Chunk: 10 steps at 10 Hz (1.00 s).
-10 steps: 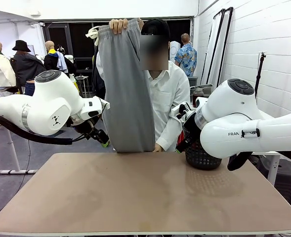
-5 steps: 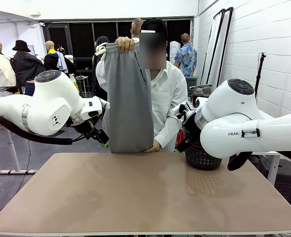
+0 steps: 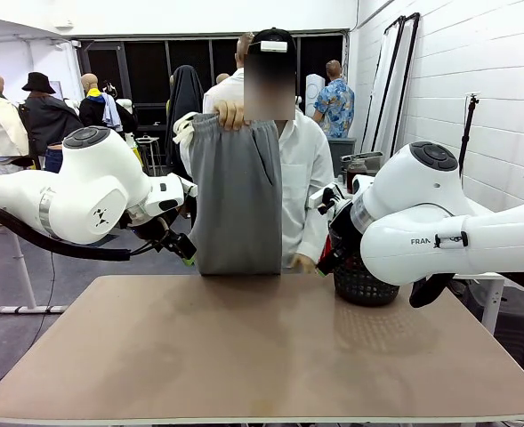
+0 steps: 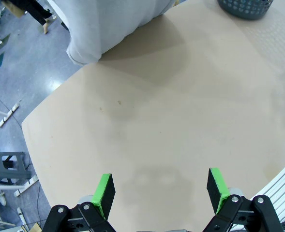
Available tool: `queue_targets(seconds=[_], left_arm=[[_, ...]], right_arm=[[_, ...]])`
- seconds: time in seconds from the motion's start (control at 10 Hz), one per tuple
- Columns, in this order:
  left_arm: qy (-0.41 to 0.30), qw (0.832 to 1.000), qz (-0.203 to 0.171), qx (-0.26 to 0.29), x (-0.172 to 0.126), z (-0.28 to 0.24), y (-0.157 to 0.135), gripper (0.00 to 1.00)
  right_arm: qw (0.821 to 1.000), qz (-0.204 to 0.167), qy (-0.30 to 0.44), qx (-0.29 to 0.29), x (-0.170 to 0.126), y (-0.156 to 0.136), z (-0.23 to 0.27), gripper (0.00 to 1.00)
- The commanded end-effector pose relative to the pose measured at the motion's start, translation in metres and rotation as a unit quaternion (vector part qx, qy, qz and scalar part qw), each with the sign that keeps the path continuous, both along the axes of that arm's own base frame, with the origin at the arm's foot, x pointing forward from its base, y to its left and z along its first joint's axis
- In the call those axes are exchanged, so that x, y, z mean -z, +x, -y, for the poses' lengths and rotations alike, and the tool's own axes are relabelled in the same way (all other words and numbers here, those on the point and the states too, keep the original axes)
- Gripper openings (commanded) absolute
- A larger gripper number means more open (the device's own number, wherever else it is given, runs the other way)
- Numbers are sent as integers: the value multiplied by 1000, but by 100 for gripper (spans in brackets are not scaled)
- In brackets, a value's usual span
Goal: Fold the training pants.
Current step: Grab both ends of the Training pants handed by a person.
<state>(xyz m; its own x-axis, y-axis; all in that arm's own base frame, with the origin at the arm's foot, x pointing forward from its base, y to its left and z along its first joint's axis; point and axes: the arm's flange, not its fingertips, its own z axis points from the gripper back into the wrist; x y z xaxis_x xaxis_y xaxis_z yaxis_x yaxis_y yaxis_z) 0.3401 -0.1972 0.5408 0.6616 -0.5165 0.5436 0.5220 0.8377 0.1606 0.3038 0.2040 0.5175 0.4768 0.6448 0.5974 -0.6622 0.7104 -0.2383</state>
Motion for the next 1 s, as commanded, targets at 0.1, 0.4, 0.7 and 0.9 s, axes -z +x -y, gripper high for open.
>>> queue_targets(seconds=[0.1,0.4,0.7,0.9], left_arm=[[1,1000,0,2,0,0,0,100],[0,1000,0,0,0,0,0,100],[32,997,-6,66,-1,-12,-4,100],[37,996,-10,84,-3,-13,-3,100]], right_arm=[[1000,1,-1,-1,0,0,0,100],[1000,0,0,0,0,0,0,100],[1000,4,-13,-23,-2,6,7,100],[1000,6,-15,-27,-4,7,9,100]])
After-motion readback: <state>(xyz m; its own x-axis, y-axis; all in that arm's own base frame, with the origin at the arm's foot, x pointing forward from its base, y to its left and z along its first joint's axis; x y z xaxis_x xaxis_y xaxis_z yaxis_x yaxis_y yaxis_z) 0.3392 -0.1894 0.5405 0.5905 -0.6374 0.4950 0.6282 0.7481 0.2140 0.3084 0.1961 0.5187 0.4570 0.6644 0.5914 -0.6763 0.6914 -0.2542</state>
